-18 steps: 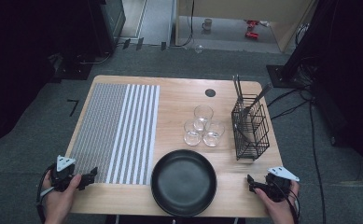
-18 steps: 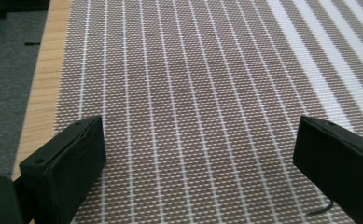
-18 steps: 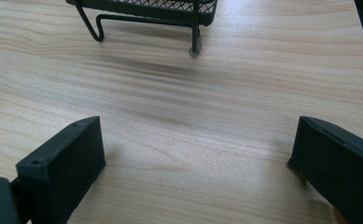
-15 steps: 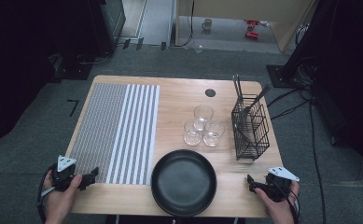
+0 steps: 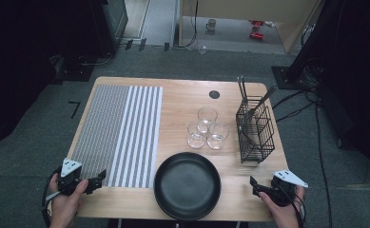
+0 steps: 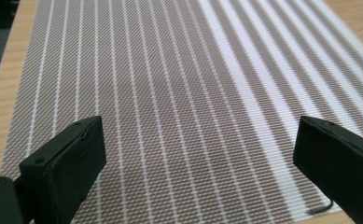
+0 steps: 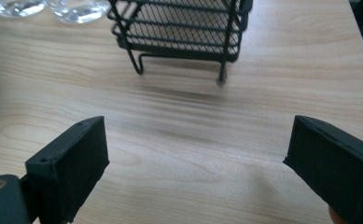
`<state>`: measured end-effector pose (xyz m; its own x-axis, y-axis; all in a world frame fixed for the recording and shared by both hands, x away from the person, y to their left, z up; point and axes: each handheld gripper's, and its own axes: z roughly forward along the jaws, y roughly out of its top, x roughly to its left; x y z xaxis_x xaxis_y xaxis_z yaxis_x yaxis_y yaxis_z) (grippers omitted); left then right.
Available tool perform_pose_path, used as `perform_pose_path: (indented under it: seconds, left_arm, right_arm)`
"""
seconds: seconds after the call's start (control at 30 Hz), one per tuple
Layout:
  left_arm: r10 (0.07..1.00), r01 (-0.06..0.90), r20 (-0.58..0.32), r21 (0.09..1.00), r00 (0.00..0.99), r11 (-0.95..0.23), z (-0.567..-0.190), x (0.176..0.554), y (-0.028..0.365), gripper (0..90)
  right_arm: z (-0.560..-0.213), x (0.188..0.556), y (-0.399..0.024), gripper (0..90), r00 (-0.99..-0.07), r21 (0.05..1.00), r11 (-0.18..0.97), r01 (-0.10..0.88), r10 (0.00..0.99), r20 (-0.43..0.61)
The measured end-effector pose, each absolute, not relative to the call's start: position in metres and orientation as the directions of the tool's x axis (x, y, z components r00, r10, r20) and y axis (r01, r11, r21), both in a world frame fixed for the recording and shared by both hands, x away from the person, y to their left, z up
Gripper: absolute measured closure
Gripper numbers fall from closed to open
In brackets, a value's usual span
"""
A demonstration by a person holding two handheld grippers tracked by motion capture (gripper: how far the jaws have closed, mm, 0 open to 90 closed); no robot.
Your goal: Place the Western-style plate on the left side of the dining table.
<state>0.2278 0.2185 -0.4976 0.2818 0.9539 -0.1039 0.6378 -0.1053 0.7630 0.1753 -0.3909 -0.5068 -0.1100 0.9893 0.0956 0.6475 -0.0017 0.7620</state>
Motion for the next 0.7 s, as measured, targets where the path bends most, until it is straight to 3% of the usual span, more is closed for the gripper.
perform_pose_path:
  seconds: [0.23,0.27,0.7]
  left_arm:
    - [0.952,0.608,-0.102,0.787,0.288,-0.1,-0.493,0.228,0.213,5.4]
    - [0.958,0.607,-0.087,0.788,0.273,-0.102,-0.493,0.229,0.21,14.4]
    - [0.944,0.617,-0.117,0.78,0.309,-0.106,-0.487,0.232,0.201,9.9]
  right_arm:
    - [-0.497,0.173,-0.384,4.5,-0.12,0.777,0.0,0.63,0.988,0.098]
    - [-0.495,0.172,-0.381,4.4,-0.131,0.78,0.002,0.625,0.986,0.102]
    - [-0.479,0.172,-0.356,4.4,-0.195,0.8,0.022,0.6,0.973,0.12]
